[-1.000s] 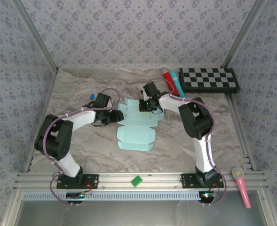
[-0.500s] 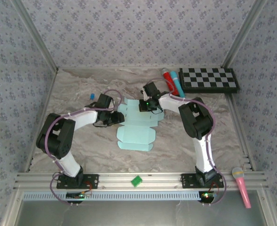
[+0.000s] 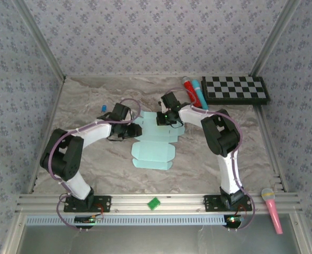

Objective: Fold the paper box

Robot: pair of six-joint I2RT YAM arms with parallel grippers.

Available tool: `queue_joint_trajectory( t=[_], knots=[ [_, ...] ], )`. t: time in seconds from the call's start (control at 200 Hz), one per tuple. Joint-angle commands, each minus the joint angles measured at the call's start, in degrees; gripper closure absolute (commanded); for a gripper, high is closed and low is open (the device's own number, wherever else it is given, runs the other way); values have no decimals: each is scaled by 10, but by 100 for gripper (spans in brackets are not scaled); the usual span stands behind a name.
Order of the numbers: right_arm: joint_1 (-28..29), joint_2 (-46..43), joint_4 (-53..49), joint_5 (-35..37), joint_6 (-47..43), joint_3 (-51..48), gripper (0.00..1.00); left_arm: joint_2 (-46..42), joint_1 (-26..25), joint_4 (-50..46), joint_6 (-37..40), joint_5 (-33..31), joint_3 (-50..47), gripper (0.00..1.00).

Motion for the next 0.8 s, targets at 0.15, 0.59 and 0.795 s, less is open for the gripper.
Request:
queue_joint_trajectory(
  t=[0.15,0.59,0.795],
  knots=[
    [5,28,-47,-2,11,-3,94,-1,-28,-1,15,19,25,59],
    [6,25,-49,-1,14,-5,94,59,-55,-16,29,26,57,60],
    [8,20,-49,-1,15,-6,94,39,-56,-38,40,-9,63,60]
  ],
)
